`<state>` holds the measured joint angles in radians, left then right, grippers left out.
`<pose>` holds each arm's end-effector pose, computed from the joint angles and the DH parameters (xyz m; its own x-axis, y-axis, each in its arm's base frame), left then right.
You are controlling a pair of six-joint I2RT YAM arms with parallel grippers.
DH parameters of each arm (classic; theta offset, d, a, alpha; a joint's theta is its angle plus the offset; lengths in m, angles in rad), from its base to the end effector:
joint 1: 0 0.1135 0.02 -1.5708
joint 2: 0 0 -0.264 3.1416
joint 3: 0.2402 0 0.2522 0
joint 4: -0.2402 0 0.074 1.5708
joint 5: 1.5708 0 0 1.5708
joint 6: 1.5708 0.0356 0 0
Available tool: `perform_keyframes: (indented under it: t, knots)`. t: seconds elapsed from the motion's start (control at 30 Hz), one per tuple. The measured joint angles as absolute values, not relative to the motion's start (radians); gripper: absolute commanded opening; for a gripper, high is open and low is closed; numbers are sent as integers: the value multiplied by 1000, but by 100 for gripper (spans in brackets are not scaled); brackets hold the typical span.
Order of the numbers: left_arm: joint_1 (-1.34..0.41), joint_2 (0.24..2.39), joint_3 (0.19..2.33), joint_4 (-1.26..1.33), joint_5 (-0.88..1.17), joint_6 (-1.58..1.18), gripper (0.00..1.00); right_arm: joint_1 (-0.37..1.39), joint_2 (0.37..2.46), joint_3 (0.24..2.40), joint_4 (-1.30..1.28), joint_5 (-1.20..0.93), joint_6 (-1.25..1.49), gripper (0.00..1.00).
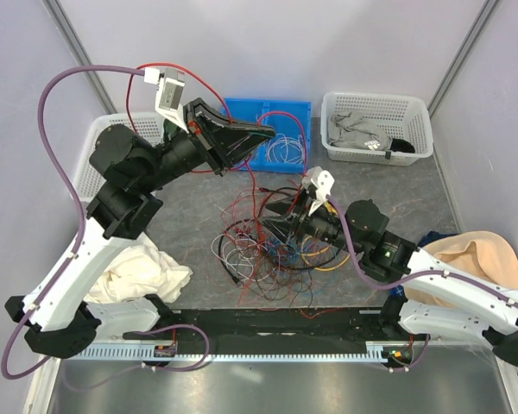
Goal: Untangle the cables
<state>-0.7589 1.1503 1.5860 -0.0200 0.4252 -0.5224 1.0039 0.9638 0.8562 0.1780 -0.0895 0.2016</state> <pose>0.1396 -0.1527 0.5553 -0.1955 -0.4411 -0.8759 0.9267 0.2091 -0.3121 0.1201 0.1945 0.3714 -0.1408 0.1502 -0.9786 -0.8776 0.4385 0.1936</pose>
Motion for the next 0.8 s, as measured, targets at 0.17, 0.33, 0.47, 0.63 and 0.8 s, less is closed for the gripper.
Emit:
perform_keyframes:
  t: [0.17, 0.33, 0.47, 0.63, 0.8]
  knots:
    - [-759, 1186, 1670, -80, 421, -502, 2, 1004, 888, 807, 202, -110, 204, 57]
    - [-759, 1203, 1728, -111, 420, -481, 2, 1004, 817, 768, 220, -133, 211, 58]
    - [-759, 1211, 1757, -129, 420, -473, 2, 1004, 795, 730, 246, -155, 224, 59]
    - [-759, 1219, 1761, -133, 421, -473, 2, 1004, 831, 699, 290, -183, 242, 61]
    - [-759, 1226, 1761, -133, 421, -474, 2, 1004, 941, 702, 346, -187, 243, 60]
